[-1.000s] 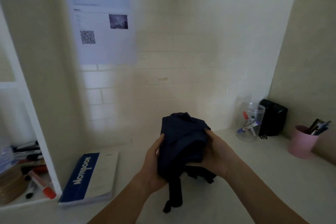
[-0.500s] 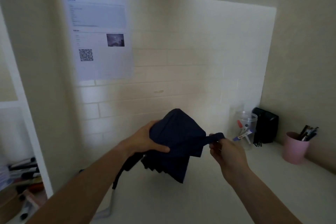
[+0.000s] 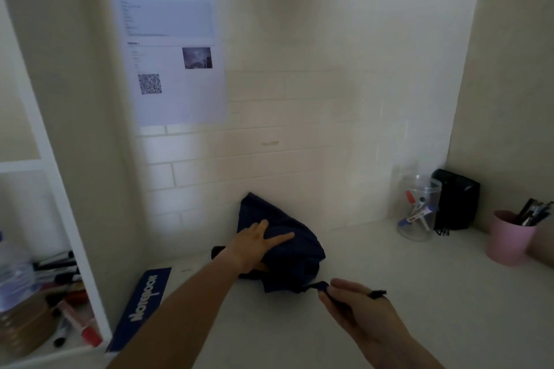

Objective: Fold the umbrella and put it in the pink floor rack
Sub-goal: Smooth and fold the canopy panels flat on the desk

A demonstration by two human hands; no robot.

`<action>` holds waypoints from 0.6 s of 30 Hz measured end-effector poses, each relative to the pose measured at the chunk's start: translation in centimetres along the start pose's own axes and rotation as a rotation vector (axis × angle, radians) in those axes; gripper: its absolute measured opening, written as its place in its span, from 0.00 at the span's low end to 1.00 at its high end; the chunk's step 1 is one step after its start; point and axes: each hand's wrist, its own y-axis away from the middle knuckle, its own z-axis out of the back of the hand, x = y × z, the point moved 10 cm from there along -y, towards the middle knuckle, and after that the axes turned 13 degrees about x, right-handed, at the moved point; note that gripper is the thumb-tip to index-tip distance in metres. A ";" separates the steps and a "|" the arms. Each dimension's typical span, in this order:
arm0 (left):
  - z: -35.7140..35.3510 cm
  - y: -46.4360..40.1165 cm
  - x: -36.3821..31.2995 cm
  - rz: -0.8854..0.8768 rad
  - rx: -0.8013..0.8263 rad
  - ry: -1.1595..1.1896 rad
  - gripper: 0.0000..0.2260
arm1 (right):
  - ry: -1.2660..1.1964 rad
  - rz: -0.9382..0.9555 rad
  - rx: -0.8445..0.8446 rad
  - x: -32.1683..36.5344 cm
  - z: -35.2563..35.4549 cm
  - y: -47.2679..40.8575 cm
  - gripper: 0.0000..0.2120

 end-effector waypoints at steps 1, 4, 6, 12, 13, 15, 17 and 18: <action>-0.8 0.1 -0.1 0.011 0.009 -0.018 0.43 | -0.011 -0.009 0.007 -0.4 -0.2 0.2 0.08; -1.6 2.0 -0.1 0.039 -0.077 0.122 0.45 | -0.036 -0.018 0.040 -1.3 -0.8 1.3 0.08; 0.4 5.5 -1.1 -0.034 -0.394 0.218 0.38 | -0.040 -0.008 0.046 -1.7 -0.9 2.4 0.08; -2.1 14.1 -9.6 -0.272 -0.566 0.263 0.23 | -0.065 0.001 0.048 -4.4 -0.9 6.0 0.07; -3.0 14.0 -10.1 -0.242 -0.558 0.237 0.20 | -0.063 -0.004 0.039 -4.8 -0.9 6.5 0.07; -3.9 14.0 -10.8 -0.187 -0.585 0.226 0.11 | -0.044 -0.006 0.028 -5.4 -0.9 7.6 0.07; -3.7 14.4 -10.7 -0.156 -0.613 0.278 0.06 | -0.009 -0.016 0.019 -6.1 -0.5 8.9 0.07; -3.6 15.0 -10.6 -0.155 -0.641 0.300 0.06 | 0.030 -0.036 0.024 -6.4 -0.3 9.6 0.07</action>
